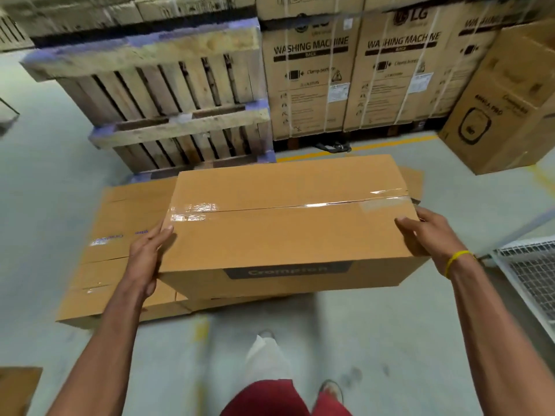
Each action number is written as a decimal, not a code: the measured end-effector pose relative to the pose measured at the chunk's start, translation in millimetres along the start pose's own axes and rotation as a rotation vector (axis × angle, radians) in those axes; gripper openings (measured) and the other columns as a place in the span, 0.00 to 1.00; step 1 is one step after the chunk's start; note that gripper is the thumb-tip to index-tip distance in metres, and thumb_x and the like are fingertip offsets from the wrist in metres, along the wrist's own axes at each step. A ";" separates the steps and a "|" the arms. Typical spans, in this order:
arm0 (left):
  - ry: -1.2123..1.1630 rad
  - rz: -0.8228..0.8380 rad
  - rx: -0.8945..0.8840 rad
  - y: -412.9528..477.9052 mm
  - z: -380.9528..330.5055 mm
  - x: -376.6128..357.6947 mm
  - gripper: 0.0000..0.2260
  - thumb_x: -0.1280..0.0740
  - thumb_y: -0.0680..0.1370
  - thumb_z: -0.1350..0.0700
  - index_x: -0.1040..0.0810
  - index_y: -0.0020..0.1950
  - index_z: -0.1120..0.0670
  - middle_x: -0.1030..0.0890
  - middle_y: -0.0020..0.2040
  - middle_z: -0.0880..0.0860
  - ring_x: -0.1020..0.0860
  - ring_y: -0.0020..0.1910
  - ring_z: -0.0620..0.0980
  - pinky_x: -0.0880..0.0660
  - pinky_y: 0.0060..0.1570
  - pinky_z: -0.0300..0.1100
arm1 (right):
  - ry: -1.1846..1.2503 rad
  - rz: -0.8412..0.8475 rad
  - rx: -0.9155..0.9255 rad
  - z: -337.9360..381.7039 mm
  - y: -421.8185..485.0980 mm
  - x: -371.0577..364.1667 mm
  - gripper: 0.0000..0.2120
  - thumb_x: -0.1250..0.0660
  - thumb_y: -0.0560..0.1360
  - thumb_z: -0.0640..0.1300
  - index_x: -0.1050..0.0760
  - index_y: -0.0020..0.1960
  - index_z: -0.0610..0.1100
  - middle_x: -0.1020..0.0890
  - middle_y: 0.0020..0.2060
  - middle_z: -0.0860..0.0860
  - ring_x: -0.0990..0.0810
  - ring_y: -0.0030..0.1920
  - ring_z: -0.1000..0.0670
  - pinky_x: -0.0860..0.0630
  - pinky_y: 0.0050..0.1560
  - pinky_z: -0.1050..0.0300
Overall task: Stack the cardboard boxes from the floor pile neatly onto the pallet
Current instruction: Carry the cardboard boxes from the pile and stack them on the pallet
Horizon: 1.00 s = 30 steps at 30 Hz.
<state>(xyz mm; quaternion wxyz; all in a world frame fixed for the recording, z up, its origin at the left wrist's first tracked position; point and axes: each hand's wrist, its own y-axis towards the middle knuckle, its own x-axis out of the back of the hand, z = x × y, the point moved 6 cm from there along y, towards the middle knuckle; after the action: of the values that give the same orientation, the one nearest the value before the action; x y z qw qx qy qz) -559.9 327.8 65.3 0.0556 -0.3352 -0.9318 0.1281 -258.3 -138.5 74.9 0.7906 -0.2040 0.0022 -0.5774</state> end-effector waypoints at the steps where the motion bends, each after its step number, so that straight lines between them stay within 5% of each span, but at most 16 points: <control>1: -0.019 -0.016 -0.001 -4.6 0.9 13.9 0.20 0.32 0.82 0.56 0.24 0.75 0.55 0.14 0.59 0.49 0.16 0.53 0.43 0.20 0.49 0.39 | 0.001 0.016 0.000 3.6 -7.1 -10.7 0.09 0.34 0.80 0.39 0.19 0.57 0.49 0.16 0.39 0.57 0.20 0.39 0.55 0.26 0.39 0.60; 3: -0.048 -0.041 0.001 -10.0 3.6 41.8 0.18 0.32 0.82 0.56 0.23 0.72 0.54 0.13 0.54 0.45 0.16 0.52 0.42 0.20 0.48 0.38 | 0.001 0.035 0.004 9.5 -20.5 -32.5 0.09 0.35 0.80 0.39 0.19 0.56 0.49 0.17 0.35 0.59 0.21 0.34 0.58 0.28 0.33 0.65; 5: -0.060 -0.055 0.016 -9.7 7.4 70.1 0.18 0.31 0.82 0.55 0.22 0.71 0.54 0.13 0.55 0.44 0.18 0.58 0.45 0.21 0.59 0.44 | -0.008 0.051 0.015 15.7 -30.5 -54.5 0.10 0.35 0.80 0.38 0.19 0.56 0.49 0.17 0.36 0.59 0.21 0.32 0.60 0.28 0.30 0.68; 8: -0.100 -0.051 0.034 -3.4 14.8 114.8 0.28 0.27 0.78 0.51 0.26 0.76 0.56 0.17 0.65 0.50 0.20 0.66 0.48 0.28 0.72 0.53 | -0.034 0.059 0.023 23.3 -44.8 -94.9 0.11 0.34 0.80 0.39 0.19 0.60 0.48 0.15 0.44 0.56 0.18 0.42 0.56 0.25 0.40 0.62; 11: -0.136 -0.064 0.026 -0.1 14.1 145.8 0.26 0.29 0.80 0.55 0.28 0.78 0.57 0.17 0.65 0.50 0.19 0.60 0.42 0.28 0.72 0.51 | -0.061 0.072 -0.002 21.9 -56.5 -129.0 0.12 0.33 0.80 0.40 0.20 0.62 0.48 0.15 0.50 0.52 0.17 0.48 0.51 0.23 0.47 0.57; 14: -0.120 -0.057 0.040 9.7 14.7 174.5 0.25 0.30 0.81 0.56 0.29 0.79 0.57 0.17 0.63 0.48 0.18 0.57 0.38 0.27 0.70 0.49 | -0.070 0.061 -0.030 22.9 -63.8 -160.3 0.12 0.32 0.79 0.42 0.20 0.63 0.48 0.15 0.48 0.52 0.18 0.45 0.52 0.24 0.45 0.57; 20: -0.102 -0.049 0.069 44.2 17.0 229.7 0.25 0.29 0.80 0.56 0.27 0.77 0.57 0.17 0.66 0.52 0.20 0.67 0.50 0.28 0.72 0.52 | -0.049 0.009 -0.046 23.6 -75.0 -218.2 0.13 0.32 0.79 0.40 0.20 0.63 0.49 0.16 0.46 0.53 0.19 0.45 0.53 0.23 0.45 0.58; 26: 0.000 -0.045 0.088 81.8 18.4 240.4 0.24 0.29 0.79 0.63 0.24 0.75 0.56 0.16 0.62 0.53 0.17 0.57 0.51 0.23 0.65 0.49 | -0.066 0.010 -0.045 27.3 -45.5 -247.6 0.14 0.31 0.79 0.41 0.20 0.63 0.48 0.14 0.52 0.51 0.17 0.51 0.48 0.22 0.54 0.52; 30: 0.075 -0.051 0.091 117.7 11.1 233.6 0.25 0.28 0.78 0.65 0.25 0.76 0.54 0.16 0.63 0.52 0.17 0.59 0.53 0.23 0.65 0.49 | -0.060 0.031 -0.043 30.2 -1.3 -263.9 0.16 0.31 0.79 0.40 0.21 0.66 0.48 0.15 0.56 0.50 0.17 0.55 0.47 0.22 0.61 0.50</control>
<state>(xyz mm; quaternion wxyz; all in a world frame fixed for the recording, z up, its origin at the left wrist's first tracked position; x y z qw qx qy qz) -669.8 562.2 26.4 0.1088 -0.3131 -0.9305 0.1562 -340.2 111.9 41.8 0.7945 -0.2378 -0.0059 -0.5587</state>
